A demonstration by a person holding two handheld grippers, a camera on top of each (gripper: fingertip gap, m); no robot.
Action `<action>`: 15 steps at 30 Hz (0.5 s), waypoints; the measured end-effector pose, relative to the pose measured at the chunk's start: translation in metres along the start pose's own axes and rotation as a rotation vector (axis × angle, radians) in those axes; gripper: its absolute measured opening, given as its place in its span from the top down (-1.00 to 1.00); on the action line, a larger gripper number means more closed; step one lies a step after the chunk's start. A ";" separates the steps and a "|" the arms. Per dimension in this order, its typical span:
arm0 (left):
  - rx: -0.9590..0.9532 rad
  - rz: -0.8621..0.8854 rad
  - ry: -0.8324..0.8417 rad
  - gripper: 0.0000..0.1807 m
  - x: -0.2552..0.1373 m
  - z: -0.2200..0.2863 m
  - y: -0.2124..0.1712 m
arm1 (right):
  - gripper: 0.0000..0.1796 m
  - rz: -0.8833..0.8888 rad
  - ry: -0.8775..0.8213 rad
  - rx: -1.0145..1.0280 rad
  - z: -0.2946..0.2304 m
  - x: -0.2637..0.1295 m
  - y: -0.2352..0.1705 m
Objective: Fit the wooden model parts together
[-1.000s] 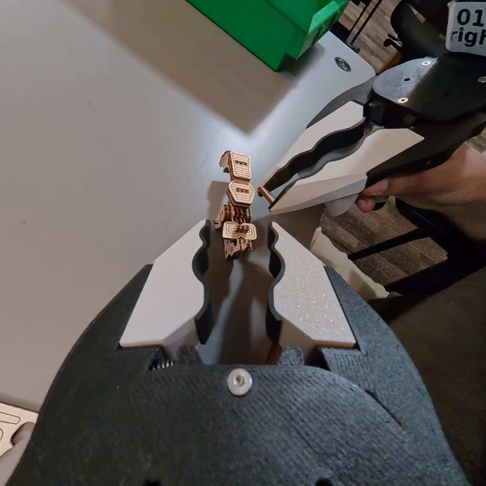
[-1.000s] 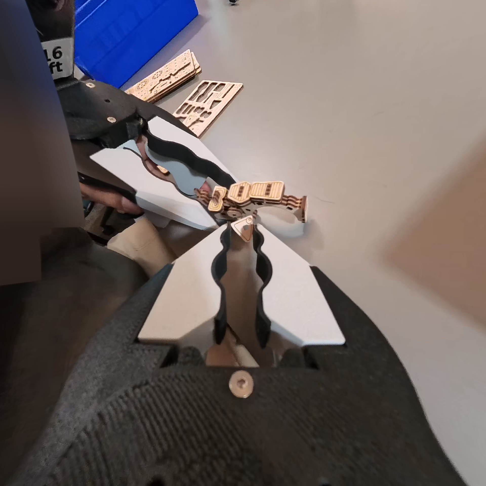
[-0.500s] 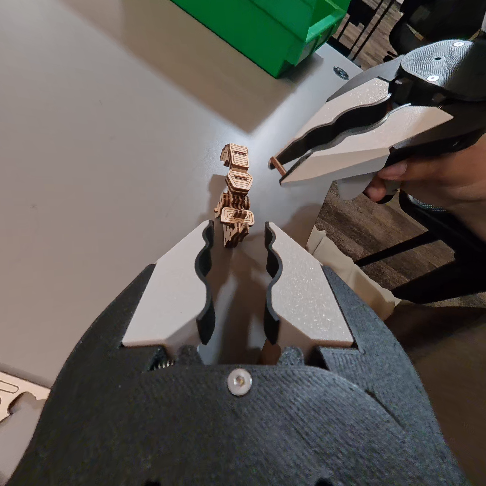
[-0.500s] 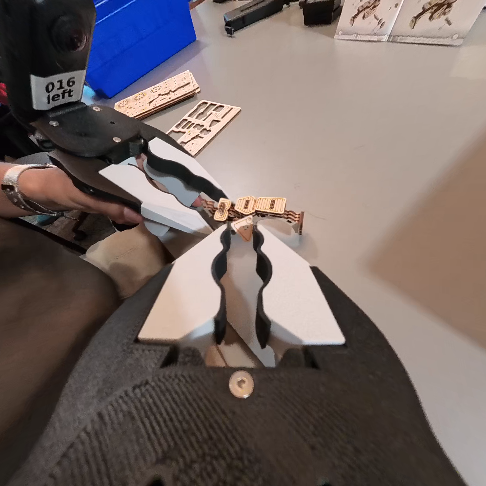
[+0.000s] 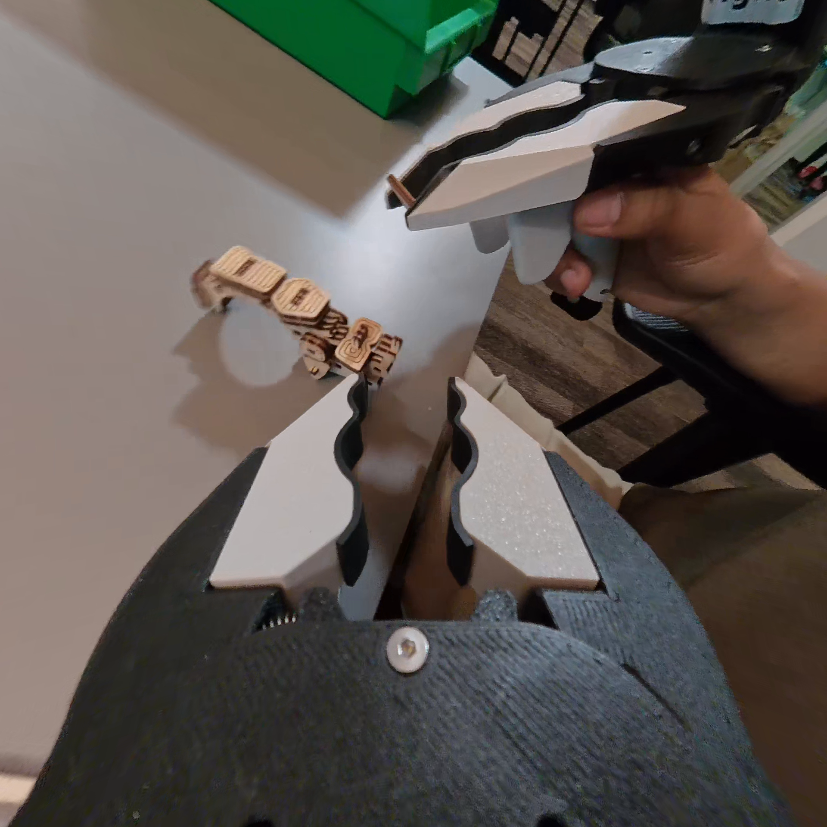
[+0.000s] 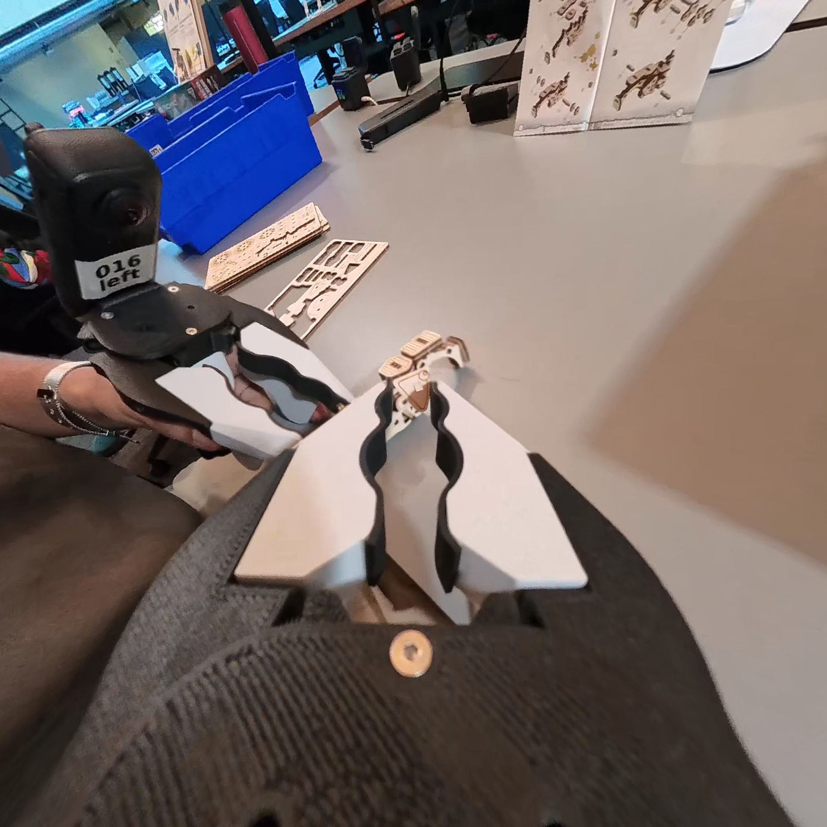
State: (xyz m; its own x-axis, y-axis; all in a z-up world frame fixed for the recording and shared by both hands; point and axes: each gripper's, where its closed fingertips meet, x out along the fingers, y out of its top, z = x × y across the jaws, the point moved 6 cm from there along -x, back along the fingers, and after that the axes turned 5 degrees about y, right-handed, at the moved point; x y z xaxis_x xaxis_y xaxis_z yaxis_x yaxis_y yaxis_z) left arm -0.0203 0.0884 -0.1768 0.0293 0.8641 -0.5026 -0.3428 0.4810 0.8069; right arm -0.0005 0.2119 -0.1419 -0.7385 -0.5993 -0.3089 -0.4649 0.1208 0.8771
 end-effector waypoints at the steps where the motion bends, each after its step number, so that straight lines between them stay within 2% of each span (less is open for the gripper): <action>1: -0.009 0.001 -0.022 0.62 0.002 0.003 0.001 | 0.84 0.002 -0.007 0.001 0.000 -0.002 -0.001; 11: -0.036 -0.017 -0.089 0.53 0.018 0.013 0.009 | 0.83 0.032 -0.082 0.024 -0.004 -0.029 -0.012; 15: -0.042 -0.072 -0.122 0.60 0.021 0.022 0.008 | 0.83 0.046 -0.102 0.035 -0.005 -0.037 -0.015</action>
State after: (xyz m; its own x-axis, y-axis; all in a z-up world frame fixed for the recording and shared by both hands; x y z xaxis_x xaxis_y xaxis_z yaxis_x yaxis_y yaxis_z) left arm -0.0013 0.1140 -0.1741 0.1677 0.8405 -0.5152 -0.3743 0.5377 0.7554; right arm 0.0364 0.2282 -0.1421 -0.8049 -0.5086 -0.3058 -0.4444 0.1750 0.8786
